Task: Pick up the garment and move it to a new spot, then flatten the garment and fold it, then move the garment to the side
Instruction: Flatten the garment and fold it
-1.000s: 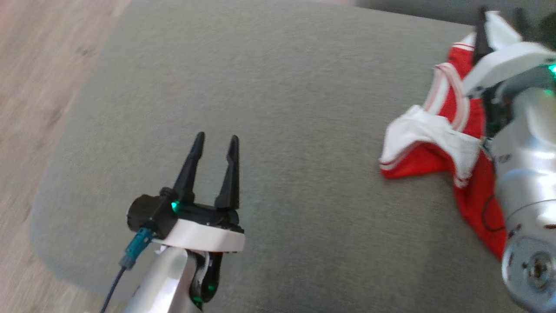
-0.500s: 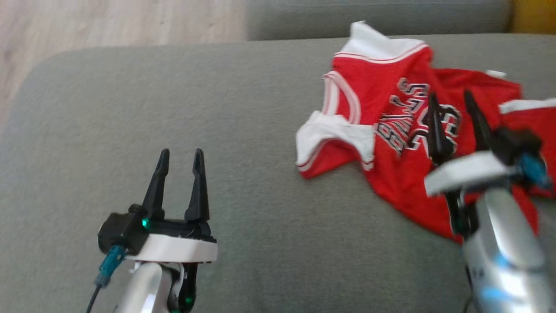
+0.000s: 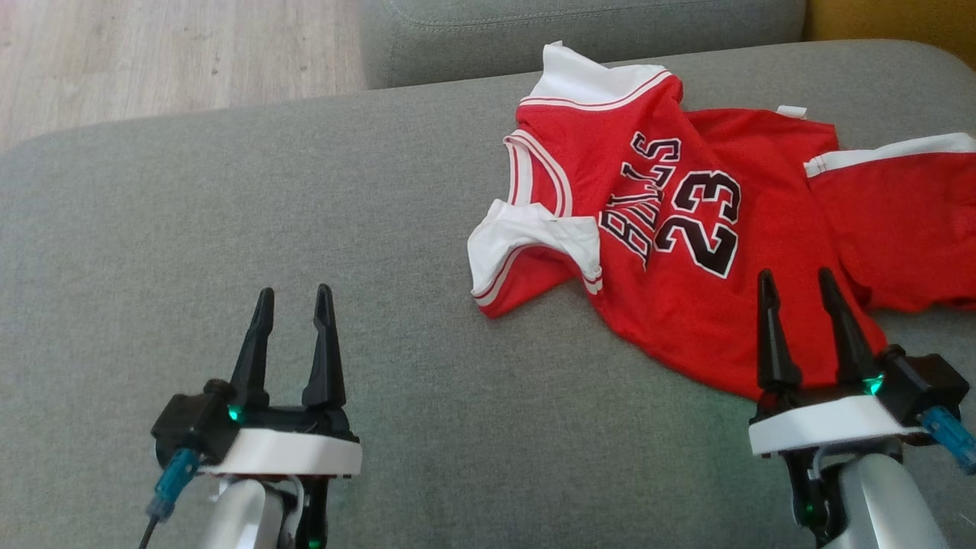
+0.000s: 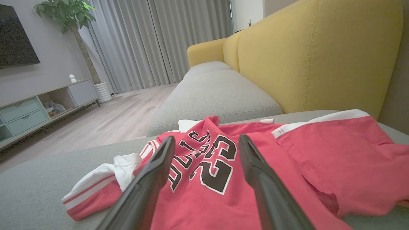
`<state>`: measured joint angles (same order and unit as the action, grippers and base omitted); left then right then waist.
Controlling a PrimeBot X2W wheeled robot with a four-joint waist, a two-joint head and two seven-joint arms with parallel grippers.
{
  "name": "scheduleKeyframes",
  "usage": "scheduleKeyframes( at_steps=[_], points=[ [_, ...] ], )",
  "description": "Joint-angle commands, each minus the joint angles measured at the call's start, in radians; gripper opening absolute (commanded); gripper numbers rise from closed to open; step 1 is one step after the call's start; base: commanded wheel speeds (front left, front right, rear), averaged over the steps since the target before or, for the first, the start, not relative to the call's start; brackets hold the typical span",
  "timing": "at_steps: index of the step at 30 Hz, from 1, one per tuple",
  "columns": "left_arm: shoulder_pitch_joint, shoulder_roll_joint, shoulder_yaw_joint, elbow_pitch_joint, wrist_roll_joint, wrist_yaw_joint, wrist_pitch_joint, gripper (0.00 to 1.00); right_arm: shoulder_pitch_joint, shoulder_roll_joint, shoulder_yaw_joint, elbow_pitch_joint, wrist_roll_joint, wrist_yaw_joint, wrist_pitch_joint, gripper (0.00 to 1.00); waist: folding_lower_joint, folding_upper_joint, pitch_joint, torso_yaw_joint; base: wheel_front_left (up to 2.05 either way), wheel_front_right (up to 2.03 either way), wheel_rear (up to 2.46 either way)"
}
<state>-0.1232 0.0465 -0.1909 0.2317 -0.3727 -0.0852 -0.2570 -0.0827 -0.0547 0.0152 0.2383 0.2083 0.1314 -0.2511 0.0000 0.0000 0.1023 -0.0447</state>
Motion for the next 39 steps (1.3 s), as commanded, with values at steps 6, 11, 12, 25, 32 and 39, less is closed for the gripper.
scheduleKeyframes(
  at_steps=[6, 11, 12, 25, 32, 39],
  points=[
    [-0.046, 0.004, 0.034, -0.023, 0.02, -0.011, -0.005, 1.0, -0.04, 0.004, 0.032, -0.05, 0.01, -0.001, -0.011, 1.0, 0.0, 0.0, 0.016, 0.02, 0.0, 0.0, 0.0],
    [-0.058, 0.004, 0.021, -0.029, 0.019, -0.013, -0.005, 1.0, -0.078, 0.004, 0.053, -0.038, -0.007, -0.001, -0.008, 1.0, 0.0, 0.0, 0.042, 0.047, 0.0, 0.0, 0.0],
    [-0.062, 0.004, 0.016, -0.03, 0.019, -0.014, -0.005, 1.0, -0.092, 0.004, 0.059, -0.033, -0.011, -0.001, 0.0, 1.0, 0.0, 0.0, 0.051, 0.056, 0.0, 0.0, 0.0],
    [-0.107, 0.004, -0.045, -0.022, 0.003, -0.005, -0.005, 1.0, -0.332, -0.003, 0.126, 0.206, 0.073, -0.001, 0.23, 1.0, 0.0, 0.0, 0.118, 0.189, 0.0, 0.0, 0.0],
    [-0.109, 0.004, -0.059, -0.016, -0.001, 0.001, -0.005, 1.0, -0.406, -0.028, 0.199, 0.329, 0.146, -0.001, 0.264, 1.0, 0.0, 0.0, 0.128, 0.22, 0.0, 0.0, 0.0],
    [-0.111, 0.004, -0.066, -0.016, 0.01, 0.005, -0.005, 1.0, -0.443, -0.05, 0.313, 0.376, 0.241, -0.001, 0.258, 0.0, 0.0, 0.0, 0.127, 0.226, 0.0, 0.0, 0.0]
  ],
)
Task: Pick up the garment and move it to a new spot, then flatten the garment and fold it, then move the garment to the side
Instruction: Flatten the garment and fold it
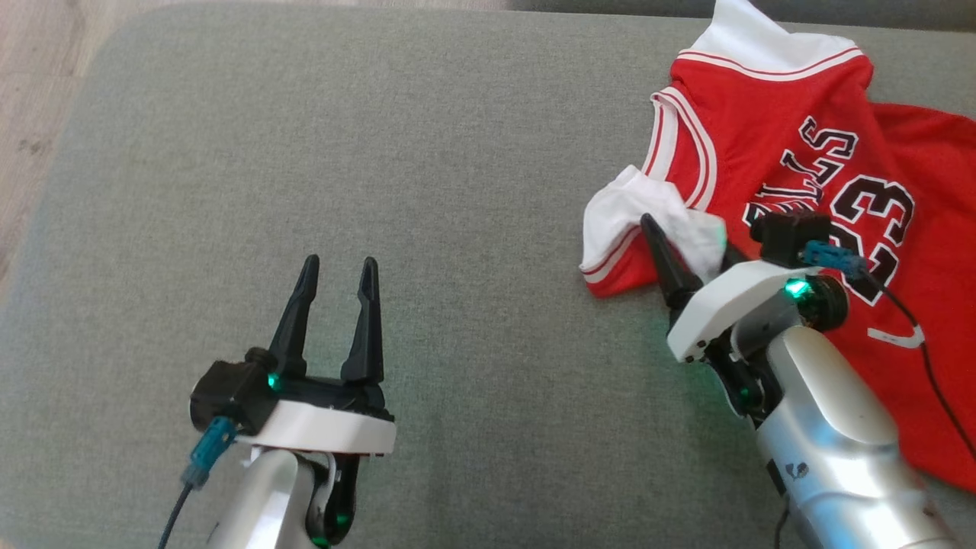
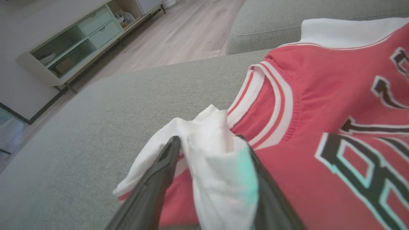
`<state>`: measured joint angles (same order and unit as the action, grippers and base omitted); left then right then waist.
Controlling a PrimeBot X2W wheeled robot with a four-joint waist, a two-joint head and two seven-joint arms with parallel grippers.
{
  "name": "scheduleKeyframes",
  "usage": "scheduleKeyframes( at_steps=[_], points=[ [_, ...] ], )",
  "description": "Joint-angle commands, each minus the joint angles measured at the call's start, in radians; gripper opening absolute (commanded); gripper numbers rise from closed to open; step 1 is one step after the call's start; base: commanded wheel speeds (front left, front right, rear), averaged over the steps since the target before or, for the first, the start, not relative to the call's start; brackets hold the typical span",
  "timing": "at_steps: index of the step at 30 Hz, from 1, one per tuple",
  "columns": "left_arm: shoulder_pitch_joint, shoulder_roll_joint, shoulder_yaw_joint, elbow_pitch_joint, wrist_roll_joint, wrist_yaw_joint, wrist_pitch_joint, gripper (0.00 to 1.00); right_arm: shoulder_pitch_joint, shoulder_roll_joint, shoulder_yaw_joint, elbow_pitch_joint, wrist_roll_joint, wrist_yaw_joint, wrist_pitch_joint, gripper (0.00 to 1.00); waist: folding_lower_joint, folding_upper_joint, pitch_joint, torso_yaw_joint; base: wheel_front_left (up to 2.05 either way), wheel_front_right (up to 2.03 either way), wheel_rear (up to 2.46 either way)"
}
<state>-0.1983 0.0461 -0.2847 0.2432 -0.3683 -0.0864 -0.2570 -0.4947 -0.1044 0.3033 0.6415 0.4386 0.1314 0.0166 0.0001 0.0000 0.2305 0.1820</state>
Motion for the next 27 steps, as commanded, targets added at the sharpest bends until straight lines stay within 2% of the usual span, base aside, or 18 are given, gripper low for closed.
scheduleKeyframes(
  at_steps=[1, 7, 14, 20, 22, 27],
  points=[
    [-0.036, 0.004, 0.027, -0.027, 0.006, 0.006, -0.005, 1.0, -0.034, -0.006, 0.044, -0.026, 0.023, -0.001, -0.013, 0.0, -0.0001, 0.0, -0.003, -0.002, 0.0, 0.0, 0.0],
    [-0.034, 0.004, 0.038, -0.031, 0.012, 0.008, -0.005, 1.0, -0.053, -0.044, 0.161, -0.067, 0.06, -0.001, -0.109, 0.0, -0.0001, 0.0, -0.018, -0.017, 0.0, 0.0, 0.0],
    [-0.017, 0.004, 0.068, -0.036, 0.022, 0.011, -0.005, 1.0, -0.054, -0.049, 0.274, -0.117, 0.002, -0.001, -0.238, 0.0, -0.0001, 0.0, -0.056, -0.041, 0.0, 0.0, 0.0],
    [0.001, 0.004, 0.071, -0.036, 0.026, 0.012, -0.005, 1.0, -0.008, -0.041, 0.374, -0.143, -0.073, -0.001, -0.263, 0.0, -0.0001, 0.0, -0.09, -0.054, 0.0, 0.0, 0.0],
    [0.014, 0.004, 0.07, -0.033, 0.026, 0.014, -0.005, 1.0, 0.033, -0.04, 0.443, -0.131, -0.111, -0.001, -0.265, 0.0, -0.0001, 0.0, -0.114, -0.061, 0.0, 0.0, 0.0],
    [0.037, 0.004, 0.068, -0.025, 0.028, 0.013, -0.005, 1.0, 0.087, -0.034, 0.525, -0.081, -0.13, -0.001, -0.266, 0.0, -0.0001, 0.0, -0.149, -0.066, 0.0, 0.0, 0.0]
  ],
)
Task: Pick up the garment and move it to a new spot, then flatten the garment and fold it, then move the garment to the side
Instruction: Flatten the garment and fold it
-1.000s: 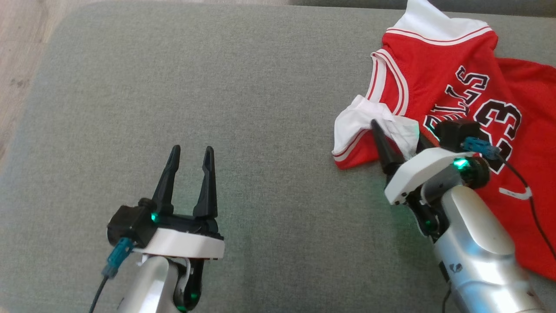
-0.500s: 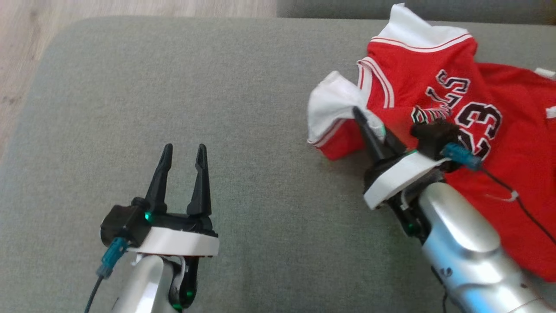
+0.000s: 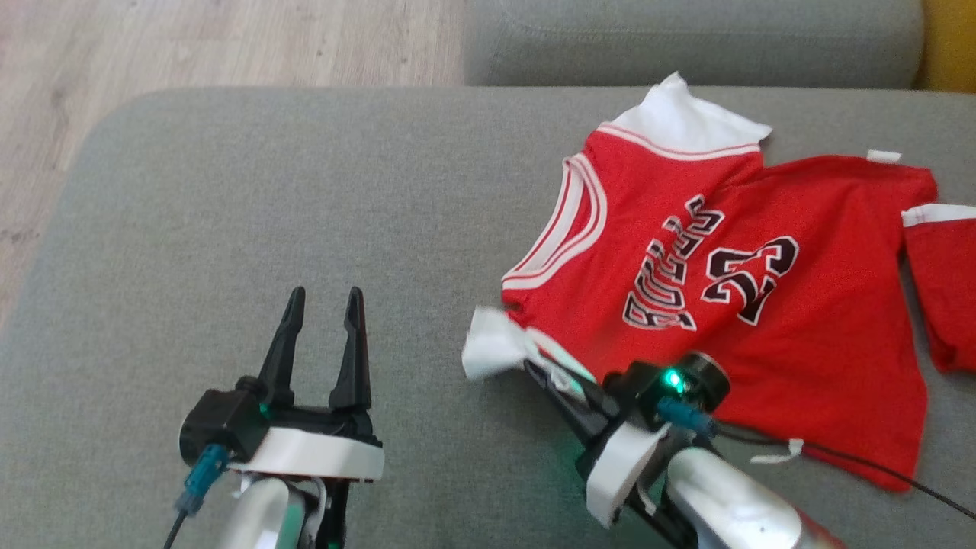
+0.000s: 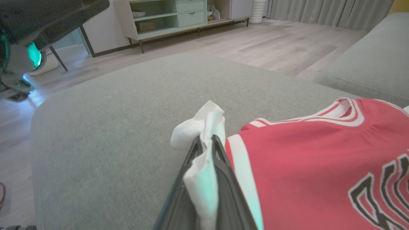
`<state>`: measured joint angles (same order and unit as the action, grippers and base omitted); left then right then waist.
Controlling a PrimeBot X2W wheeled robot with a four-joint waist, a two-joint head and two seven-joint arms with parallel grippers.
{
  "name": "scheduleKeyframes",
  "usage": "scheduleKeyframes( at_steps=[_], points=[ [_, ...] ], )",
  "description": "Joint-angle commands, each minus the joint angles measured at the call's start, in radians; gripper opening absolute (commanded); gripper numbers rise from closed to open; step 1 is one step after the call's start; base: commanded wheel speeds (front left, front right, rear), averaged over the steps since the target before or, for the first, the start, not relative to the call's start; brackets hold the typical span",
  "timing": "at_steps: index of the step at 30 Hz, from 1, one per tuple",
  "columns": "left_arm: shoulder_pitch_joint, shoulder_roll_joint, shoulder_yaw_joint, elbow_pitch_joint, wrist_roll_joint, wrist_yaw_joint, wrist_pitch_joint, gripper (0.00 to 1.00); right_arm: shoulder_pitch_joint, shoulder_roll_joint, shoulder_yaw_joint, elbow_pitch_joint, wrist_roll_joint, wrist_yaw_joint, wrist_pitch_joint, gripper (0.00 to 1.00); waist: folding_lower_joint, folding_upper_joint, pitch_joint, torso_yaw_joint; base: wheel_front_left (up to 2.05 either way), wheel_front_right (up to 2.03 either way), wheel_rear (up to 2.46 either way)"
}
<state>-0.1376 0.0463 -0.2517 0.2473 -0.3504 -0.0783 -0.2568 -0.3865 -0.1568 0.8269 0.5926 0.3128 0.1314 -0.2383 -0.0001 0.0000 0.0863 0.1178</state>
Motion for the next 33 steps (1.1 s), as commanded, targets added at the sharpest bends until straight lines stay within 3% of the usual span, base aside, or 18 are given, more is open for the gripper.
scheduleKeyframes(
  at_steps=[1, 2, 3, 4, 5, 13, 16, 19, 24, 29, 33],
  points=[
    [-0.02, 0.004, 0.036, -0.027, 0.011, 0.005, -0.005, 1.0, -0.015, 0.02, 0.013, -0.02, -0.006, -0.001, -0.011, 0.0, 0.0001, 0.0, -0.011, -0.003, 0.0, 0.0, 0.0],
    [-0.016, 0.004, 0.036, -0.025, 0.012, 0.005, -0.005, 1.0, -0.011, 0.021, 0.028, -0.007, -0.014, -0.001, -0.01, 0.0, 0.0001, 0.0, -0.017, -0.004, 0.0, 0.0, 0.0],
    [-0.013, 0.004, 0.037, -0.024, 0.013, 0.005, -0.005, 1.0, -0.009, 0.021, 0.043, 0.006, -0.023, -0.001, -0.009, 0.07, 0.0001, 0.0, -0.022, -0.005, 0.0, 0.0, 0.0],
    [-0.011, 0.004, 0.037, -0.023, 0.013, 0.004, -0.005, 1.0, -0.005, 0.024, 0.057, 0.017, -0.025, -0.001, -0.008, 0.49, 0.0001, 0.0, -0.025, -0.006, 0.0, 0.0, 0.0],
    [-0.009, 0.004, 0.036, -0.023, 0.013, 0.004, -0.005, 1.0, -0.003, 0.026, 0.069, 0.027, -0.024, -0.001, -0.007, 1.0, 0.0001, 0.0, -0.028, -0.006, 0.0, 0.0, 0.0],
    [0.005, 0.004, 0.039, -0.02, 0.01, 0.006, -0.005, 1.0, -0.01, 0.013, 0.242, 0.019, 0.039, -0.001, 0.008, 1.0, 0.0001, 0.0, -0.048, -0.014, 0.0, 0.0, 0.0],
    [0.011, 0.004, 0.043, -0.024, 0.01, 0.008, -0.005, 1.0, -0.028, -0.011, 0.214, -0.009, 0.074, -0.001, -0.002, 1.0, 0.0001, 0.0, -0.053, -0.025, 0.0, 0.0, 0.0],
    [0.014, 0.004, 0.049, -0.035, 0.009, 0.011, -0.005, 1.0, -0.035, -0.029, 0.087, -0.045, 0.09, -0.001, -0.015, 1.0, 0.0001, 0.0, -0.053, -0.044, 0.0, 0.0, 0.0],
    [0.019, 0.004, 0.054, -0.057, 0.003, 0.014, -0.005, 1.0, 0.021, -0.035, -0.282, -0.148, 0.016, -0.001, -0.023, 1.0, 0.0001, 0.0, -0.048, -0.081, 0.0, 0.0, 0.0],
    [0.02, 0.004, 0.044, -0.068, -0.001, 0.013, -0.005, 1.0, 0.167, 0.019, -0.624, -0.274, -0.125, -0.001, -0.023, 1.0, 0.0001, 0.0, -0.042, -0.119, 0.0, 0.0, 0.0],
    [0.014, 0.004, 0.038, -0.067, -0.004, 0.013, -0.005, 1.0, 0.262, 0.073, -0.757, -0.304, -0.193, -0.001, -0.023, 1.0, 0.0001, 0.0, -0.033, -0.145, 0.0, 0.0, 0.0]
  ],
)
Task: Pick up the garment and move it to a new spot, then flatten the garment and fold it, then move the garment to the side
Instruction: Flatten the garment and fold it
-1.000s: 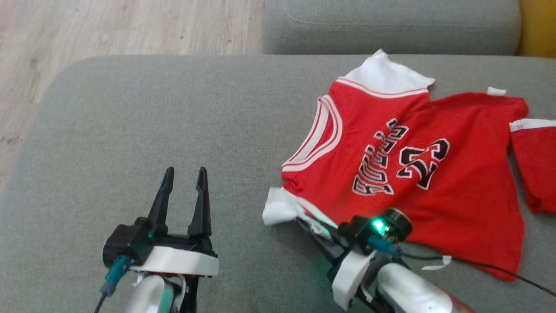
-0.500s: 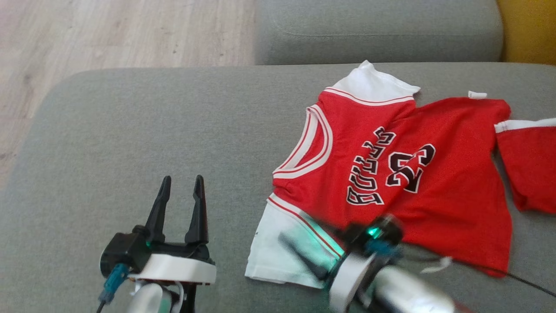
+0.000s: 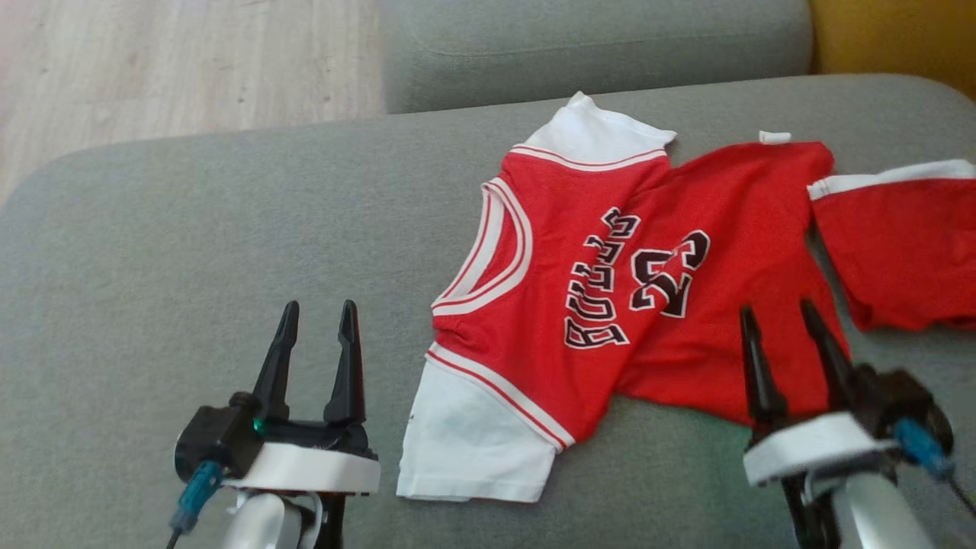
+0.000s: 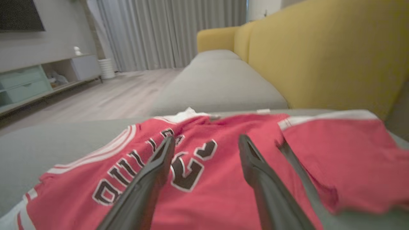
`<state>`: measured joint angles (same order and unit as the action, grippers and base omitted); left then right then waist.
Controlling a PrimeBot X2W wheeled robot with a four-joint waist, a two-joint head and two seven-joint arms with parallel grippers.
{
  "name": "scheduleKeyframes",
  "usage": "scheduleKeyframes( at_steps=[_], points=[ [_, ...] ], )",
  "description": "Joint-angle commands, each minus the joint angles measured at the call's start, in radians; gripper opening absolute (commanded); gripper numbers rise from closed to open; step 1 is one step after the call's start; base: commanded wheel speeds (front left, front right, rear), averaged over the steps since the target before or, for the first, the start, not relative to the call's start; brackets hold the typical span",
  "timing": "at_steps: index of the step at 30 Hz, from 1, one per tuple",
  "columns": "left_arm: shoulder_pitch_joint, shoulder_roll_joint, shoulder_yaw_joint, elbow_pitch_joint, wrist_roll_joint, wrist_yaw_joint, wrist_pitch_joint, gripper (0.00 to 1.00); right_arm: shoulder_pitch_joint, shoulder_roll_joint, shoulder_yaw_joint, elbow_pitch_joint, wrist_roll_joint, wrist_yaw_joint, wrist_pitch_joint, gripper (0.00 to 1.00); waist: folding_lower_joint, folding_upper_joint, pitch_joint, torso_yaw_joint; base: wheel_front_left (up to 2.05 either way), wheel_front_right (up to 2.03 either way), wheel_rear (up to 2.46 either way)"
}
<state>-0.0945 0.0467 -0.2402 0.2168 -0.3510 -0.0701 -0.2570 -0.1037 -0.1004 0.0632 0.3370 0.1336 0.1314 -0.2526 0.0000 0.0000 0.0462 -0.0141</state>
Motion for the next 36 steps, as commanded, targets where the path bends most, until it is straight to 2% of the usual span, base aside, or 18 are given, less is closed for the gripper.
scheduleKeyframes(
  at_steps=[1, 5, 12, 16, 20, 22, 28, 32, 36],
  points=[
    [-0.029, 0.004, 0.027, -0.036, -0.003, 0.005, -0.005, 1.0, -0.021, 0.017, 0.007, -0.048, -0.014, -0.001, -0.009, 1.0, 0.0, 0.0, 0.007, -0.014, 0.0, 0.0, 0.0],
    [-0.045, 0.004, 0.026, -0.035, 0.0, 0.002, -0.005, 1.0, 0.011, 0.044, -0.041, -0.095, -0.035, -0.001, -0.009, 1.0, 0.0, 0.0, 0.027, -0.047, 0.0, 0.0, 0.0],
    [-0.1, 0.004, 0.022, -0.008, 0.014, -0.013, -0.005, 1.0, -0.001, 0.05, -0.021, -0.156, -0.007, -0.001, -0.009, 1.0, 0.0, 0.0, 0.062, -0.109, 0.0, 0.0, 0.0],
    [-0.148, 0.004, -0.033, 0.095, 0.031, -0.029, 0.003, 1.0, 0.0, 0.05, -0.017, -0.162, 0.008, -0.001, -0.009, 1.0, 0.0, 0.0, 0.087, -0.134, 0.0, 0.0, 0.0],
    [-0.211, 0.012, -0.082, 0.215, 0.051, -0.038, 0.068, 1.0, -0.004, 0.05, -0.004, -0.165, 0.016, -0.001, -0.009, 1.0, 0.0, 0.0, 0.115, -0.155, 0.0, 0.0, 0.0],
    [-0.236, 0.014, -0.082, 0.266, 0.051, -0.029, 0.098, 1.0, -0.011, 0.05, 0.005, -0.168, 0.021, -0.001, -0.009, 1.0, 0.0, 0.0, 0.129, -0.167, 0.0, 0.0, 0.0],
    [-0.311, 0.033, -0.059, 0.383, 0.074, 0.051, 0.149, 1.0, -0.026, 0.05, 0.023, -0.173, 0.036, -0.001, -0.009, 1.0, 0.0, 0.0, 0.168, -0.197, 0.0, 0.0, 0.0],
    [-0.348, 0.046, -0.068, 0.447, 0.08, 0.055, 0.21, 1.0, -0.029, 0.05, 0.032, -0.173, 0.043, -0.001, -0.009, 1.0, 0.0, 0.0, 0.181, -0.212, 0.0, 0.0, 0.0],
    [-0.375, 0.055, -0.089, 0.49, 0.076, 0.024, 0.267, 1.0, -0.032, 0.05, 0.035, -0.172, 0.048, -0.001, -0.009, 1.0, 0.0, 0.0, 0.187, -0.221, 0.0, 0.0, 0.0]
  ],
)
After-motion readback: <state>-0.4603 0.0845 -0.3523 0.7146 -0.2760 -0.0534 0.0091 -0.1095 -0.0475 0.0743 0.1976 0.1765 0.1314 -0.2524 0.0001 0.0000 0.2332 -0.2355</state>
